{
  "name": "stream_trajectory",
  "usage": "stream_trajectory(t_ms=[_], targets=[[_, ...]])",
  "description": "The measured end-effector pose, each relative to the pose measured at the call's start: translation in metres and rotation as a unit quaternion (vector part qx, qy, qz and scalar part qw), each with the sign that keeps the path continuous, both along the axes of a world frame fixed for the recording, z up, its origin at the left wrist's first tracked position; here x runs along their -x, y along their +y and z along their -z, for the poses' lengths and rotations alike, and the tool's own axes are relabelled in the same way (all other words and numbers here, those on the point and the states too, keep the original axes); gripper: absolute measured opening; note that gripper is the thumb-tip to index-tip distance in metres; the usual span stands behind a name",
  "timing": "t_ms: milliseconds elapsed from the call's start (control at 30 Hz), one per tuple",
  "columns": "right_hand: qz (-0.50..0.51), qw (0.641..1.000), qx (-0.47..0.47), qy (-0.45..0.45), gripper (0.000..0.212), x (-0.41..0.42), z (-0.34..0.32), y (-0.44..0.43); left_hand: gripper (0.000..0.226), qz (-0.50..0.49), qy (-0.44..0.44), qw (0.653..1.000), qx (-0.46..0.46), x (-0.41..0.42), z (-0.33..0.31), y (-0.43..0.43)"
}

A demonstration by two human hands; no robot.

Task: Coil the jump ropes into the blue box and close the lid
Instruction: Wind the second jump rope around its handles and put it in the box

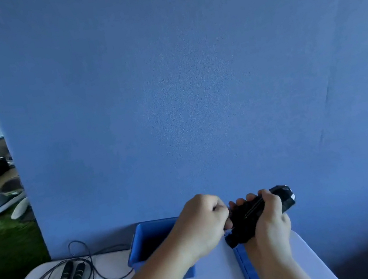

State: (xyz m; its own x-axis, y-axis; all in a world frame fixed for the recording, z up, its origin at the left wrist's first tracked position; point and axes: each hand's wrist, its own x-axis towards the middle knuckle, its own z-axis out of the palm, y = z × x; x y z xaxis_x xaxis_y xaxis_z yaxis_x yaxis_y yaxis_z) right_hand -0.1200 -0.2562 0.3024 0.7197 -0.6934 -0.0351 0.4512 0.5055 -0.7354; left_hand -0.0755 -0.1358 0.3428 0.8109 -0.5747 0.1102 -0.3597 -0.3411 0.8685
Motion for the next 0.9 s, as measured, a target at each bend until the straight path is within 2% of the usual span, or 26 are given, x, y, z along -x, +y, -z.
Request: stream_trajectory(t_ms=[100, 200, 300, 500, 733, 800, 900], targets=[[0.018, 0.999, 0.046, -0.017, 0.021, -0.002, 0.000, 0.000, 0.024, -0.010, -0.046, 0.999, 0.023, 0.011, 0.005, -0.001], [0.020, 0.997, 0.060, -0.035, 0.018, -0.002, -0.003, 0.002, 0.020, -0.021, -0.036, 0.997, 0.072, 0.019, 0.012, -0.002], [-0.004, 0.999, 0.030, -0.037, 0.018, -0.004, -0.006, 0.003, 0.017, -0.044, -0.028, 0.992, 0.116, 0.024, 0.019, -0.003], [-0.002, 0.998, 0.063, -0.022, 0.015, -0.007, -0.016, 0.008, 0.021, -0.082, 0.002, 0.981, 0.174, 0.026, 0.030, -0.003], [0.001, 0.994, -0.016, -0.105, 0.027, -0.006, -0.041, 0.019, 0.046, -0.109, 0.097, 0.968, 0.203, 0.024, 0.042, -0.004], [-0.006, 0.993, -0.023, -0.120, 0.030, -0.009, -0.042, 0.018, 0.047, -0.102, 0.129, 0.961, 0.224, 0.024, 0.043, -0.003], [-0.026, 0.991, -0.045, -0.126, 0.049, -0.014, -0.042, 0.016, 0.048, -0.062, 0.139, 0.961, 0.229, 0.022, 0.045, -0.004]])
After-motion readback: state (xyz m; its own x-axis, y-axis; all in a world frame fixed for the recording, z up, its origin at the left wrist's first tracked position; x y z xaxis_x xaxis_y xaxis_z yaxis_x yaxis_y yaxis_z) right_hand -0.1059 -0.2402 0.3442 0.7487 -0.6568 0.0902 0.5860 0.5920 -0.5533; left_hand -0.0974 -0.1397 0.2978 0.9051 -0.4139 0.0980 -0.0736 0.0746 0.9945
